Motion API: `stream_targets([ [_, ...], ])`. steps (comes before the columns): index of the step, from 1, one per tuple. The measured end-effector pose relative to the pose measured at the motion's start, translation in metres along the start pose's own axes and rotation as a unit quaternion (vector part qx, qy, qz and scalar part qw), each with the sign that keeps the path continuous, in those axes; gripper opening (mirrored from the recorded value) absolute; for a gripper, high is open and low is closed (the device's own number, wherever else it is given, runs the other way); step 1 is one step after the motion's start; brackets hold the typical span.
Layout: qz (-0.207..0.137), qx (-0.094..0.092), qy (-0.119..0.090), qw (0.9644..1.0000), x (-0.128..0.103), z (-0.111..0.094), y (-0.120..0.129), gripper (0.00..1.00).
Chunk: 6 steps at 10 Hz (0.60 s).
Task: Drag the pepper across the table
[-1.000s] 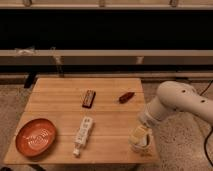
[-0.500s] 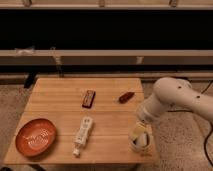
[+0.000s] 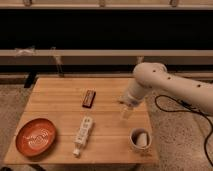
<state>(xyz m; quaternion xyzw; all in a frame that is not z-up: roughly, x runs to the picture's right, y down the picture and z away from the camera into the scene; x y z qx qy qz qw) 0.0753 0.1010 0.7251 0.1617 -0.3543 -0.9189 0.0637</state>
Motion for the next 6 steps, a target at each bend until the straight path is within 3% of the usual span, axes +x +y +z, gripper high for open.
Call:
stream_targets([
  [3,-0.05,-0.018,-0.016,0.9985,0.004,0.03,0.046,0.8],
  [6,-0.068,-0.03,-0.026,0.9969,-0.004,0.037,0.073,0.8],
])
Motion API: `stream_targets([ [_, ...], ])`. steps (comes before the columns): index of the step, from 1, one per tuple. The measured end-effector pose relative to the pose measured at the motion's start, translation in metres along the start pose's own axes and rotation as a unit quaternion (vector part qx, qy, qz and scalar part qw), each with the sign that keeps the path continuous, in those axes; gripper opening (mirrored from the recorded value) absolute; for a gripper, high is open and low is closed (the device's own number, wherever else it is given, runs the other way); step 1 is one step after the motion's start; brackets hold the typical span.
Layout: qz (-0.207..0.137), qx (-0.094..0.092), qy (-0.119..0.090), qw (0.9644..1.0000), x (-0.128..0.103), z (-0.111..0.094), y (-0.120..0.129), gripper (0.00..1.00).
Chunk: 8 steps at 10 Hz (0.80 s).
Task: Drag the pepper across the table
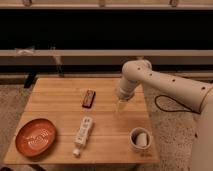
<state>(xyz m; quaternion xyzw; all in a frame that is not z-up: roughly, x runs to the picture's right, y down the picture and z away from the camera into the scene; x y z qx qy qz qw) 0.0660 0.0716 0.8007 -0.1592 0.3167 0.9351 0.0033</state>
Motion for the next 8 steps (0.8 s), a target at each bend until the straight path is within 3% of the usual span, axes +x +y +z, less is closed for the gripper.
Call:
stream_targets([
  [5,-0.016,-0.011,-0.03,0.9994,-0.024,0.02,0.04,0.8],
  [8,-0.029,-0.007,-0.047,0.9984,-0.026,0.041,0.053,0.8],
])
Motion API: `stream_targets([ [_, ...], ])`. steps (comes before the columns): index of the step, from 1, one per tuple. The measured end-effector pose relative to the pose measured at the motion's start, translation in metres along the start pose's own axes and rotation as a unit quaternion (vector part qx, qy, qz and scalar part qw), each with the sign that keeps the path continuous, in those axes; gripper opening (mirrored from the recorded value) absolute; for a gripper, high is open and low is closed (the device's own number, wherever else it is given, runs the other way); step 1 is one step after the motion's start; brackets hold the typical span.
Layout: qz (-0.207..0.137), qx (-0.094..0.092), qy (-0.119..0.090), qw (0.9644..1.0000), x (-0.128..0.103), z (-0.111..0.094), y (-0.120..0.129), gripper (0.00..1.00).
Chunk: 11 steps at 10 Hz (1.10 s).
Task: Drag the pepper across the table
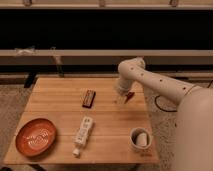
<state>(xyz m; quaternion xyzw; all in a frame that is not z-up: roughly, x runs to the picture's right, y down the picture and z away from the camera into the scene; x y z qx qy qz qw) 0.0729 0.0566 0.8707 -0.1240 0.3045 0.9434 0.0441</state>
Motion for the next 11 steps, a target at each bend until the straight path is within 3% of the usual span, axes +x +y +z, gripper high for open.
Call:
stream_targets([
  [3,0.002,0.014,-0.02,0.9997,-0.016,0.028,0.011,0.8],
  [7,0.016,0.028,-0.028,0.9991,-0.03,0.043,0.022,0.78],
  [11,0.022,0.042,-0.035,0.9982,-0.032,0.053,0.016,0.41],
])
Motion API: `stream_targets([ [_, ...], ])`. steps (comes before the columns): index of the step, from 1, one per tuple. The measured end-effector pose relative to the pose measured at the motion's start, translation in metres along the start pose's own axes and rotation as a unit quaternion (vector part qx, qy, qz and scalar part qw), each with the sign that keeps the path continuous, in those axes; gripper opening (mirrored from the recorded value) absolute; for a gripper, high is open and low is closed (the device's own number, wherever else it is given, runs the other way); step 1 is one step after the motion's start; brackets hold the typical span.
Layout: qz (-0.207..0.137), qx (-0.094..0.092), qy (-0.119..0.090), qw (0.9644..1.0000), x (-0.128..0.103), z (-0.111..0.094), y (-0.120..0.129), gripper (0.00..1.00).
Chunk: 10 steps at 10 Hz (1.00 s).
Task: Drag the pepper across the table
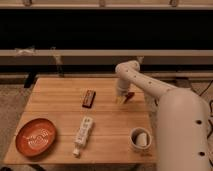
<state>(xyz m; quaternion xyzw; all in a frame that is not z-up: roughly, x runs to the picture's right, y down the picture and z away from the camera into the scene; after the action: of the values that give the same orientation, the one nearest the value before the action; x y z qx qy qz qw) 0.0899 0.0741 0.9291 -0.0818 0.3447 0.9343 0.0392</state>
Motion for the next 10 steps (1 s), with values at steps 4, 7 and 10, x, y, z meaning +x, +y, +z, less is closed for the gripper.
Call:
stream_targets([
  [4,0.002,0.01,-0.007,0.9999,0.002,0.006,-0.006,0.02],
  [7,0.001,0.009,-0.006,0.9999,0.003,0.004,-0.008,0.0],
  [10,-0.012,0.007,0.003,0.9999,0.012,-0.003,-0.012,0.0],
])
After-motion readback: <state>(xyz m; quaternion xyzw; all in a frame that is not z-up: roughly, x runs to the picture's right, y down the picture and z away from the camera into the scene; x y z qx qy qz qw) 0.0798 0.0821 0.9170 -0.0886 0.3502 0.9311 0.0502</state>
